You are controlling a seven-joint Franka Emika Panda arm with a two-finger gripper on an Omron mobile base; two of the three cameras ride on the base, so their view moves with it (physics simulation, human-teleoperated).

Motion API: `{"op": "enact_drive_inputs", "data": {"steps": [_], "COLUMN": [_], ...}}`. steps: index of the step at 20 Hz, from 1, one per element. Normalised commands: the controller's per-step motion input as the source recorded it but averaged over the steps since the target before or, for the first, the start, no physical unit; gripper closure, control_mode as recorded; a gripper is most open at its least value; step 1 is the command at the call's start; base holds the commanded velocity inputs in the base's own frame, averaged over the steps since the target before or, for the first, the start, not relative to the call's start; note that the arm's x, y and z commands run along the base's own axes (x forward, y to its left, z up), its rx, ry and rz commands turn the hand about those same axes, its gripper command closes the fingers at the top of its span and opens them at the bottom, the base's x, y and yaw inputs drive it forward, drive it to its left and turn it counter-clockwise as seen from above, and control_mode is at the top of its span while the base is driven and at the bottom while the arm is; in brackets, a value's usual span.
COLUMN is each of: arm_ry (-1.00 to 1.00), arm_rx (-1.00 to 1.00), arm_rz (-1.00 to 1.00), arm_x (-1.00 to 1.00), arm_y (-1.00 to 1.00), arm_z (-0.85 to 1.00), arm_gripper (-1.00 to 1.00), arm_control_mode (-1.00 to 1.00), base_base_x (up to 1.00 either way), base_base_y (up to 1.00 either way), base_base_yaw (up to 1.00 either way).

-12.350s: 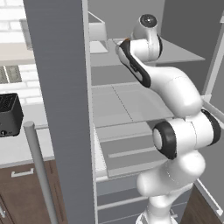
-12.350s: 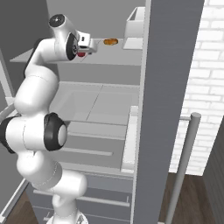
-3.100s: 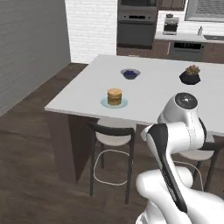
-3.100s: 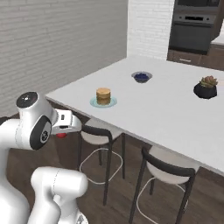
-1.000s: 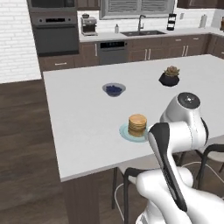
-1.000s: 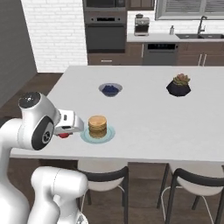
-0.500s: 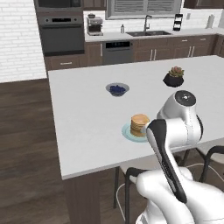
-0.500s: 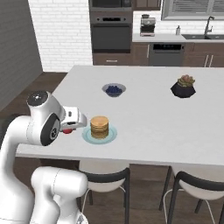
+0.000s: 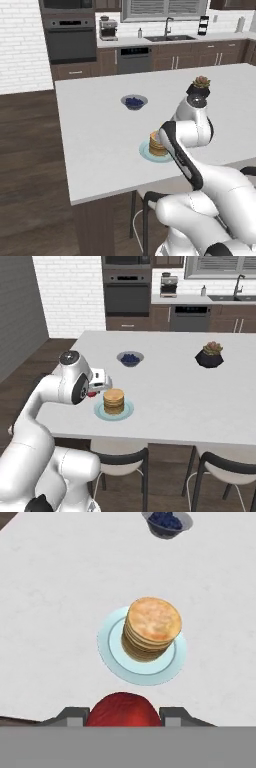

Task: Take the strawberry from the fridge and place it on top of the pancake, located on the dining counter.

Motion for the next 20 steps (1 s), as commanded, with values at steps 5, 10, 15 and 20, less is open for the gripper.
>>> {"op": "enact_drive_inputs", "data": {"steps": [5, 10, 15, 20], "arm_ry": [0.23, 0.16, 0.04, -0.04], "arm_rx": [0.00, 0.00, 0.00, 0.00], "arm_rz": [-0.09, -0.12, -0.14, -0.06], "arm_x": [1.00, 1.00, 0.75, 0.25], "arm_y": [-0.04, -0.15, -0.16, 0.00], "arm_z": [-0.16, -0.32, -0.59, -0.49], "arm_gripper": [1.00, 1.00, 1.00, 1.00], "arm_control_mode": [-1.00, -1.00, -1.00, -1.00], "base_base_x": [0.00, 0.00, 0.00, 0.00], "base_base_y": [0.00, 0.00, 0.00, 0.00], "base_base_yaw": [0.00, 0.00, 0.00, 0.00]}}
